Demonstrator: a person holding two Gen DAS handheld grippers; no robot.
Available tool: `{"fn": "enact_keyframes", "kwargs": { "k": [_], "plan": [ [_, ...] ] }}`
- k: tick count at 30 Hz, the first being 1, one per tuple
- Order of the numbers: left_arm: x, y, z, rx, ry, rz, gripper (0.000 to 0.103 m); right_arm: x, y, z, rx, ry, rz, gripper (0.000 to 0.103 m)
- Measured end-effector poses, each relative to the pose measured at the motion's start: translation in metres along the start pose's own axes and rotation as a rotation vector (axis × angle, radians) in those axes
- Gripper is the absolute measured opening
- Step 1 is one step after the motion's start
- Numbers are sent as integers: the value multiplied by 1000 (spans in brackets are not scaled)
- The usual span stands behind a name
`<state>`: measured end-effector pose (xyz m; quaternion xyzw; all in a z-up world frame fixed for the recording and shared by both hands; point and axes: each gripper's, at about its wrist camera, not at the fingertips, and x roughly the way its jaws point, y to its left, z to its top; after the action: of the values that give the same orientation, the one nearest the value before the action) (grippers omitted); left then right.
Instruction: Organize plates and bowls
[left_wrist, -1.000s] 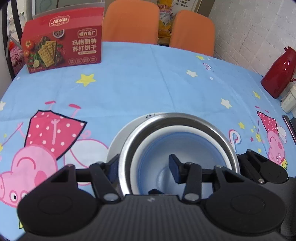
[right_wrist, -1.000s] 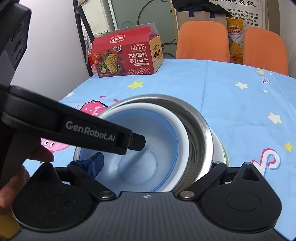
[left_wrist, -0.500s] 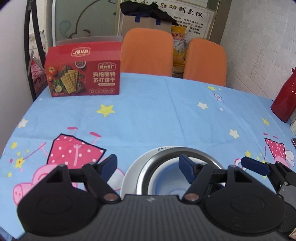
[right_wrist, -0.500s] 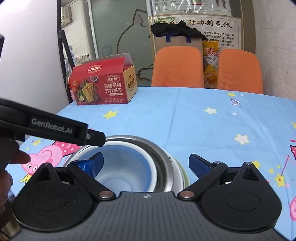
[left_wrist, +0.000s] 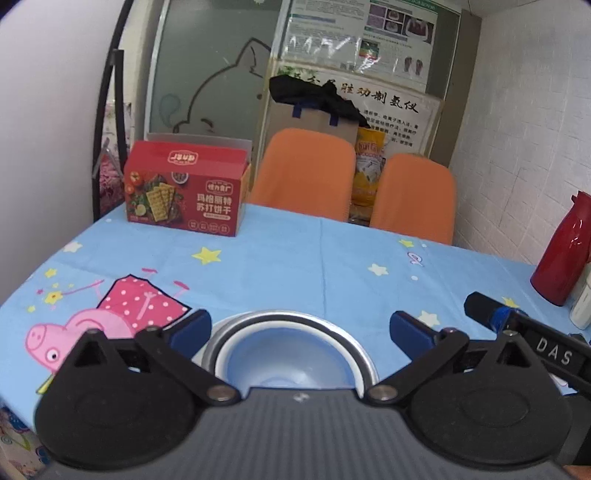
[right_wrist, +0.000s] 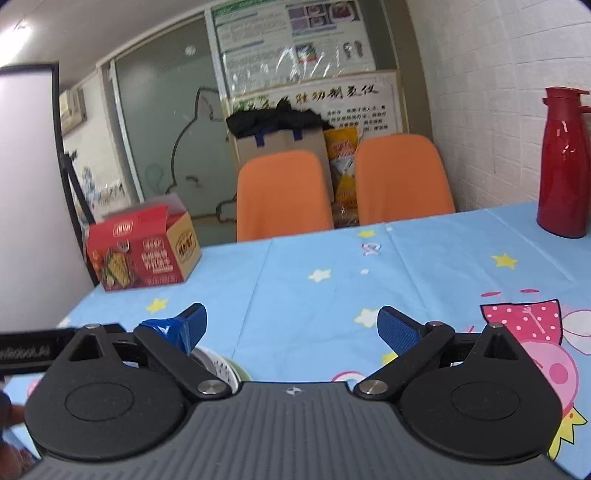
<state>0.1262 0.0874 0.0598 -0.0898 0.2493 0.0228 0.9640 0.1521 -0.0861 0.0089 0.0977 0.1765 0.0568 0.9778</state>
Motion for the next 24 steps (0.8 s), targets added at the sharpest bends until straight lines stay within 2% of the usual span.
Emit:
{"fn": "enact_keyframes", "kwargs": {
  "k": [4,9,15,18,21,24],
  "plan": [
    [-27,-21,-25,118,-25,48,102,-22,-13,-19,44,11,9,87],
    [-48,-26,-55,131,-11,31,102,-51,-24,-44,89,10,15,87],
    [-72,-25,-96,150,1,64,102,-81,-26,-73,97,14,-6,87],
    [-84,-24,-114,172,15,74,102,-95,-23,-90,87,56,-14,87],
    [-97,-22,-132,201,21,90,102,-110,-25,-107,130,111,-29,87],
    [-108,-16,-146,198,31,73,102,-124,-27,-120,122,141,-31,87]
  ]
}}
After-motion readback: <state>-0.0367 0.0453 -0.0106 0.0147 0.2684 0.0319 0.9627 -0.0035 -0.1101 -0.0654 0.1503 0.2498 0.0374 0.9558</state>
